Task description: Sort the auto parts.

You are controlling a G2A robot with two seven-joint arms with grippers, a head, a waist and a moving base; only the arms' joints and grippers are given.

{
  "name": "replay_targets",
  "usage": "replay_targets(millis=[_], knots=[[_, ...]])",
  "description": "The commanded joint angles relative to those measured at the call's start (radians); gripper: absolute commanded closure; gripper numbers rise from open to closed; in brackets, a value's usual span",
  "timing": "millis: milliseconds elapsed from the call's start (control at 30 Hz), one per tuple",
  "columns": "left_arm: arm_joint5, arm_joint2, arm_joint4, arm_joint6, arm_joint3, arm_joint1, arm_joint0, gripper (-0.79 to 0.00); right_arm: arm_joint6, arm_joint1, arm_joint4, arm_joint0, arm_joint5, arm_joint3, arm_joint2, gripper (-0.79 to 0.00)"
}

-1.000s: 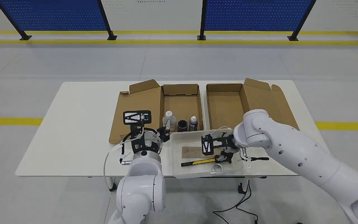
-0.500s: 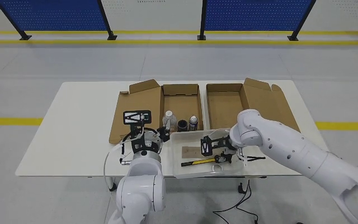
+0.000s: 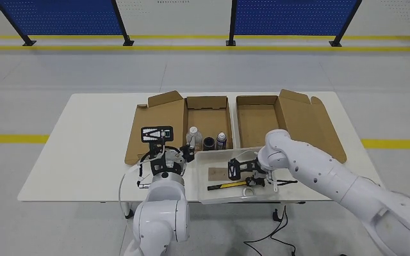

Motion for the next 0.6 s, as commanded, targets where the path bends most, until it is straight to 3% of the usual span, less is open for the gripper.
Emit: replay_targets(millis=[0, 567], knots=[[0.0, 0.0, 0.0, 0.0, 0.0, 0.0, 0.0, -0.785, -0.006, -0.01, -0.011, -0.003, -0.006, 0.018, 0.0, -0.382], [0.0, 0.0, 0.0, 0.0, 0.0, 0.0, 0.0, -0.785, -0.044, -0.08, -0.081, -0.026, -0.044, 0.117, 0.0, -0.332]])
